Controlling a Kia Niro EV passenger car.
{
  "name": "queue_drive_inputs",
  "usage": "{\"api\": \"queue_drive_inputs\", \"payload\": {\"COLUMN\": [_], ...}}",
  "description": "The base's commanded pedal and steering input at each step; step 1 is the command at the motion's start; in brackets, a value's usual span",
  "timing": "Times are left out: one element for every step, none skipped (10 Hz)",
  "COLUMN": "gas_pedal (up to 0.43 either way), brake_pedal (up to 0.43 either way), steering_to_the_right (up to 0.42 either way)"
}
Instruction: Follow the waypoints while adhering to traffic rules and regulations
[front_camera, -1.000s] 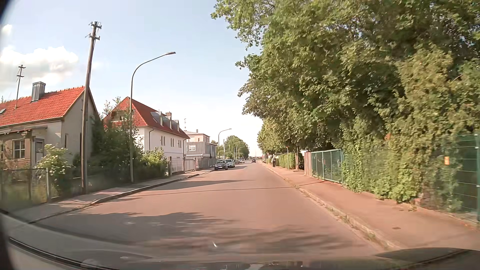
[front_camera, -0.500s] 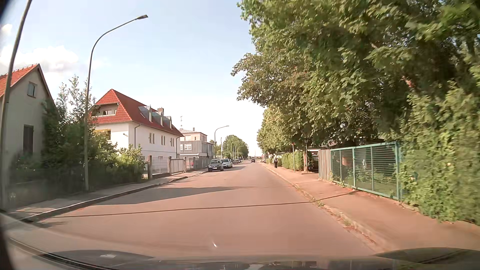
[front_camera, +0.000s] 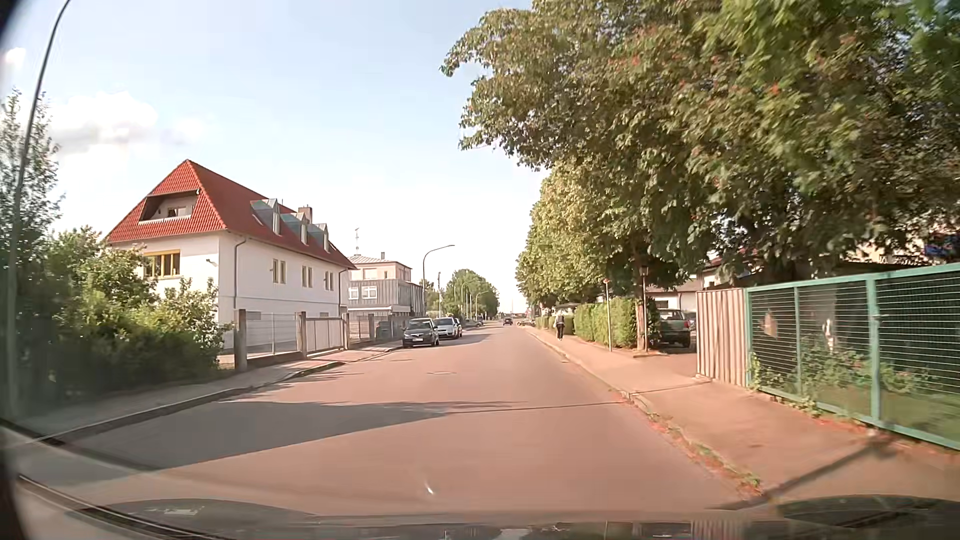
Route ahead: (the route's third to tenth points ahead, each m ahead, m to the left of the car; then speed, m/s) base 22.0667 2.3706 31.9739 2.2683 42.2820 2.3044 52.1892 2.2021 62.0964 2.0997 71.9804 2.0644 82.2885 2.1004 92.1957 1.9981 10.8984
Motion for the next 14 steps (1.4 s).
{"api": "queue_drive_inputs", "payload": {"gas_pedal": [0.098,0.087,0.079,0.079,0.079,0.079,0.079,0.079,0.079,0.079,0.079,0.079,0.079,0.079], "brake_pedal": [0.012,0.012,0.012,0.012,0.012,0.012,0.012,0.012,0.012,0.012,0.012,0.012,0.012,0.012], "steering_to_the_right": [-0.006,-0.007,-0.007,-0.005,-0.002,-0.002,-0.002,-0.002,-0.001,0.000,0.000,0.000,0.000,0.000]}}
